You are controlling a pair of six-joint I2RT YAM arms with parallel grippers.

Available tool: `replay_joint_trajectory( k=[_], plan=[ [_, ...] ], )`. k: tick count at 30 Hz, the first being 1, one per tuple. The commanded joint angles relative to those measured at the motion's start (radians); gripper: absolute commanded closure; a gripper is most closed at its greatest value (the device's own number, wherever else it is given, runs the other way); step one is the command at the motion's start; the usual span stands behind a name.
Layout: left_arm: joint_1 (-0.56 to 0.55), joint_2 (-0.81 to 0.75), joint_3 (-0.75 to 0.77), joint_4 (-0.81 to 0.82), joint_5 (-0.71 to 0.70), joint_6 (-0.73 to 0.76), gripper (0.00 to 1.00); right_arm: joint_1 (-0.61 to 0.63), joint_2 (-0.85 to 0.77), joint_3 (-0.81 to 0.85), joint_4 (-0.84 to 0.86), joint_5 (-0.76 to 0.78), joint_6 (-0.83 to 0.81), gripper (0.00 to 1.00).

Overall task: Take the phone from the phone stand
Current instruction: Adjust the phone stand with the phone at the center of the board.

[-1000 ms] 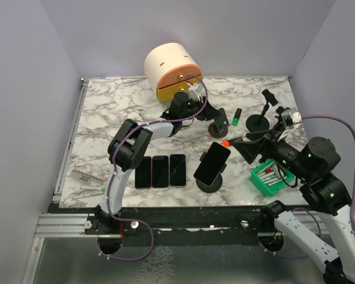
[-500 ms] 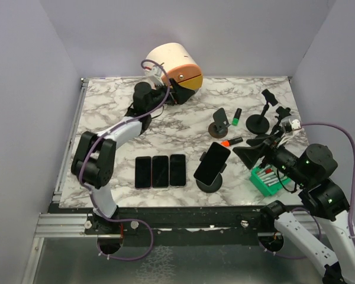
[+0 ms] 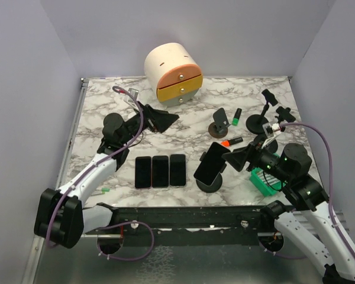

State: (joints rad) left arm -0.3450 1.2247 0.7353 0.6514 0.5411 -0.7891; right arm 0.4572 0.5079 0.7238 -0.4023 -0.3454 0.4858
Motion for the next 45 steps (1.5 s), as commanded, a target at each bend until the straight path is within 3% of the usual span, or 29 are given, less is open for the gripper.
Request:
replay_joint_trajectory(
  k=[1, 5, 11, 18, 29, 40, 45],
  plan=[
    [-0.051, -0.091, -0.074, 0.027, 0.176, 0.017, 0.01, 0.005, 0.003, -0.044, 0.115, -0.052, 0.063, 0.29],
    [-0.123, -0.106, -0.106, 0.025, 0.245, 0.042, 0.01, 0.005, 0.017, -0.057, 0.143, -0.059, 0.068, 0.33],
    [-0.195, -0.030, -0.092, 0.025, 0.284, 0.030, 0.12, 0.005, 0.035, -0.073, 0.173, -0.074, 0.061, 0.41],
    [-0.240, 0.030, -0.069, 0.026, 0.338, 0.034, 0.13, 0.005, 0.053, -0.091, 0.189, -0.099, 0.057, 0.50],
    [-0.327, 0.056, -0.105, 0.026, 0.302, 0.034, 0.27, 0.005, 0.085, -0.103, 0.215, -0.108, 0.025, 0.61],
    [-0.415, 0.038, -0.128, 0.027, 0.253, 0.072, 0.51, 0.005, 0.135, -0.066, 0.229, -0.131, -0.031, 0.70],
    [-0.438, 0.015, -0.166, 0.025, 0.228, 0.073, 0.53, 0.005, 0.156, -0.050, 0.229, -0.135, -0.065, 0.74]
  ],
)
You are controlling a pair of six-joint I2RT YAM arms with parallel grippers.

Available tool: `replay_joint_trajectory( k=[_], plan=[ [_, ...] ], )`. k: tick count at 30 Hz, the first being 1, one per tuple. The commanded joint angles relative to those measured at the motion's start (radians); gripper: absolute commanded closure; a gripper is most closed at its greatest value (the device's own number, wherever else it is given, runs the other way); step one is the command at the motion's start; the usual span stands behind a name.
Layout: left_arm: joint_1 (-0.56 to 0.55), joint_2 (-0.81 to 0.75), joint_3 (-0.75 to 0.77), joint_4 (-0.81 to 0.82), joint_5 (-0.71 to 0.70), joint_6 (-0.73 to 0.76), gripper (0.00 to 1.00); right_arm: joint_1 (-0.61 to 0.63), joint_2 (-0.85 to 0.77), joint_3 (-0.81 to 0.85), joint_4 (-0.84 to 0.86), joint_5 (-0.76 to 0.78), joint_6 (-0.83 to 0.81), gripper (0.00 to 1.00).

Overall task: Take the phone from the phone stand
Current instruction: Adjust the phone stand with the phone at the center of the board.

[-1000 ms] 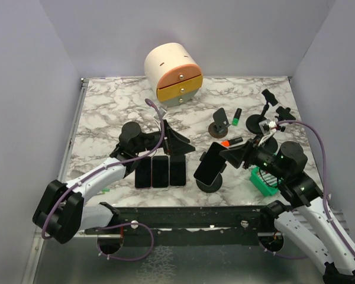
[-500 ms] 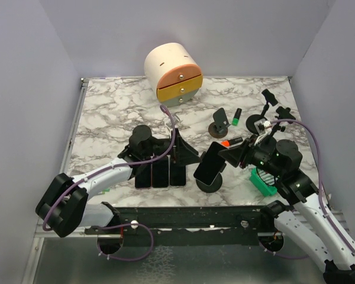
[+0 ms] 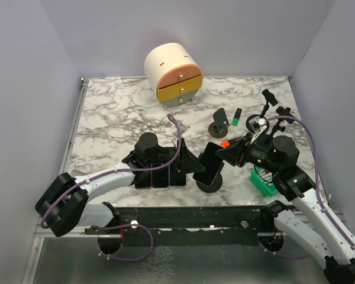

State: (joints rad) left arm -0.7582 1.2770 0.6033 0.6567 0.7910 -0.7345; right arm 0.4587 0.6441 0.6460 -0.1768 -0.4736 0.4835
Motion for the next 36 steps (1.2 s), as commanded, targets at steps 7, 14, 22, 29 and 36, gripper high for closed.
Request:
replay_joint_trajectory(
  k=[7, 14, 22, 29, 36],
  plan=[
    [-0.046, -0.099, -0.099, 0.021, -0.080, 0.018, 0.55, 0.003, 0.043, 0.050, 0.006, -0.028, -0.111, 0.76],
    [-0.074, -0.095, -0.108, 0.021, -0.122, 0.023, 0.56, 0.003, 0.080, 0.064, 0.028, -0.066, -0.134, 0.78],
    [-0.091, -0.090, -0.133, 0.065, -0.142, 0.007, 0.58, 0.003, 0.054, 0.019, 0.052, -0.056, -0.130, 0.79],
    [-0.104, -0.101, -0.173, 0.140, -0.167, -0.028, 0.69, 0.003, 0.033, -0.020, 0.070, -0.026, -0.115, 0.80],
    [-0.128, -0.072, -0.189, 0.207, -0.190, -0.047, 0.81, 0.003, 0.063, -0.024, 0.104, -0.051, -0.105, 0.80]
  ],
)
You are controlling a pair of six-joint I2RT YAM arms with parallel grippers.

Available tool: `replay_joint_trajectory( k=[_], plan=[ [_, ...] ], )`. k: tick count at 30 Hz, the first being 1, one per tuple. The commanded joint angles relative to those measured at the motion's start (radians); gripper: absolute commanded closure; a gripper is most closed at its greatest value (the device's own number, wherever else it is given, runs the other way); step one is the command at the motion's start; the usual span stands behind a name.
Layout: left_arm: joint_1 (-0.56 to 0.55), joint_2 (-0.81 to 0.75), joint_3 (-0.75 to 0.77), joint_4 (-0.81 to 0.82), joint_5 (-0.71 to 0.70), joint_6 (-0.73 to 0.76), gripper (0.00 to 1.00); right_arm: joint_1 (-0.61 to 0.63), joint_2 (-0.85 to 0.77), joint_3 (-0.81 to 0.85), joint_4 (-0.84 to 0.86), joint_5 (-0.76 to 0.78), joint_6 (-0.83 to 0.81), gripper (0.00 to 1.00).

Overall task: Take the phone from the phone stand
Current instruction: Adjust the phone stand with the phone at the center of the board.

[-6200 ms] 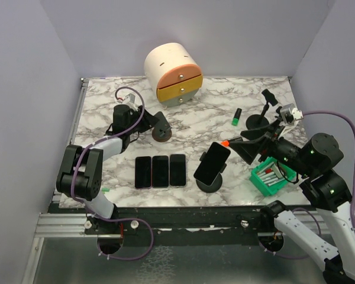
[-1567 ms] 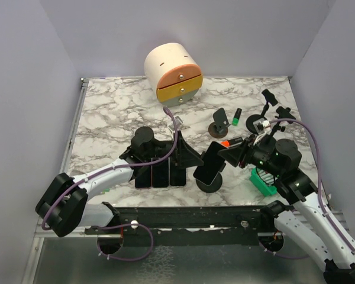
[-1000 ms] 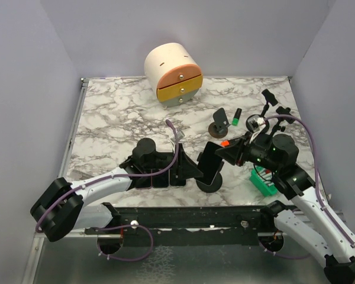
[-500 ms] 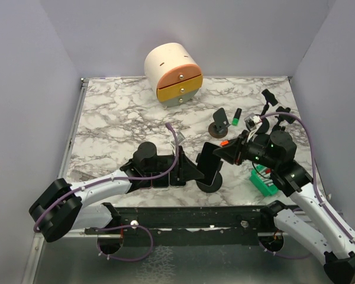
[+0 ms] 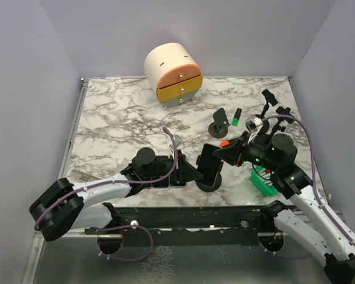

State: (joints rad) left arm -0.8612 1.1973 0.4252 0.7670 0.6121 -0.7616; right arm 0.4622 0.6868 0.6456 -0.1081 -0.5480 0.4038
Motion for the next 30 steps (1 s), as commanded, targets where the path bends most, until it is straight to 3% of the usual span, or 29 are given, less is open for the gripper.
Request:
replay_joint_trajectory(
  k=[1, 5, 13, 21, 26, 30],
  plan=[
    [-0.030, 0.015, -0.011, 0.107, -0.014, -0.024, 0.81, 0.000, 0.023, -0.024, 0.038, 0.018, -0.025, 0.80],
    [-0.038, 0.033, -0.014, 0.153, -0.021, -0.037, 0.81, 0.000, 0.025, -0.026, 0.056, -0.004, -0.018, 0.80],
    [-0.038, 0.079, -0.039, 0.316, 0.001, -0.106, 0.66, 0.000, 0.011, -0.054, 0.098, -0.017, -0.004, 0.80],
    [-0.038, 0.134, -0.062, 0.462, 0.016, -0.171, 0.66, 0.000, -0.006, -0.104, 0.202, -0.027, 0.031, 0.80],
    [-0.039, 0.152, -0.069, 0.514, 0.020, -0.192, 0.74, 0.000, 0.000, -0.111, 0.230, -0.038, 0.035, 0.81],
    [-0.038, 0.161, -0.072, 0.536, 0.023, -0.196, 0.89, 0.000, 0.002, -0.114, 0.248, -0.045, 0.036, 0.81]
  ],
)
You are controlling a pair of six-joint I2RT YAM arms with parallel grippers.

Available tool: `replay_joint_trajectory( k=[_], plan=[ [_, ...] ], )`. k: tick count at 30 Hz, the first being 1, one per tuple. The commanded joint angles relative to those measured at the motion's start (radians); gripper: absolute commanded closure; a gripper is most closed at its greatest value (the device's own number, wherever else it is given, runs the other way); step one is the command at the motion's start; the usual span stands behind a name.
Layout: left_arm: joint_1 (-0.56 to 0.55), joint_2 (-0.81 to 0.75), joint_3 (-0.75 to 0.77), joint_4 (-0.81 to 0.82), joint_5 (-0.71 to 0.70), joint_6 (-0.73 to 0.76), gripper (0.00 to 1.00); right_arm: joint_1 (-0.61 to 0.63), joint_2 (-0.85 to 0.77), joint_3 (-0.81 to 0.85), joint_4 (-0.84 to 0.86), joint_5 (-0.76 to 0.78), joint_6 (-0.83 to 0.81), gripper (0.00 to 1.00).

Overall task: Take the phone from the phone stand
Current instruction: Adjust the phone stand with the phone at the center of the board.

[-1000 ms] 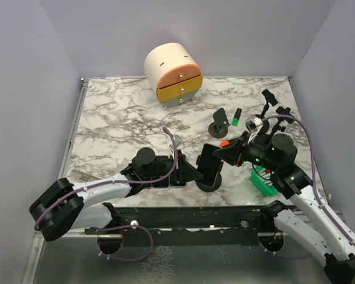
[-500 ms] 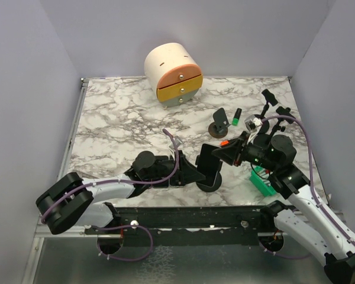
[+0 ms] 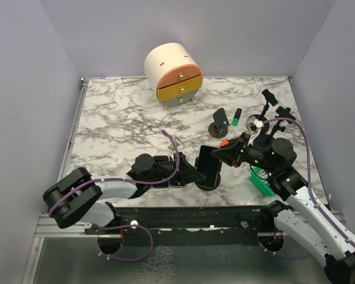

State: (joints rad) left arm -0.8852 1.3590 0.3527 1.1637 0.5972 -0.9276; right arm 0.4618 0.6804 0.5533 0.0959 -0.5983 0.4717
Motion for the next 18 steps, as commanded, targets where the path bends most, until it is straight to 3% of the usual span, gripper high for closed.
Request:
replay_joint_trajectory(
  k=[1, 3, 9, 11, 18],
  plan=[
    [-0.014, 0.002, 0.001, 0.142, 0.037, -0.028, 0.93, 0.000, 0.011, -0.020, 0.040, 0.008, -0.031, 0.80],
    [-0.014, 0.005, 0.003, 0.143, 0.033, -0.024, 1.00, 0.000, 0.016, -0.008, 0.021, 0.024, -0.032, 0.75],
    [-0.015, 0.007, 0.002, 0.143, -0.021, -0.010, 1.00, 0.000, 0.015, 0.059, -0.086, 0.100, -0.038, 0.34],
    [-0.015, 0.008, 0.003, 0.143, -0.047, -0.006, 1.00, 0.000, 0.010, 0.097, -0.145, 0.134, -0.042, 0.24],
    [-0.033, 0.025, 0.026, 0.153, -0.143, 0.023, 1.00, 0.000, 0.010, 0.265, -0.368, 0.258, -0.085, 0.13]
  ],
)
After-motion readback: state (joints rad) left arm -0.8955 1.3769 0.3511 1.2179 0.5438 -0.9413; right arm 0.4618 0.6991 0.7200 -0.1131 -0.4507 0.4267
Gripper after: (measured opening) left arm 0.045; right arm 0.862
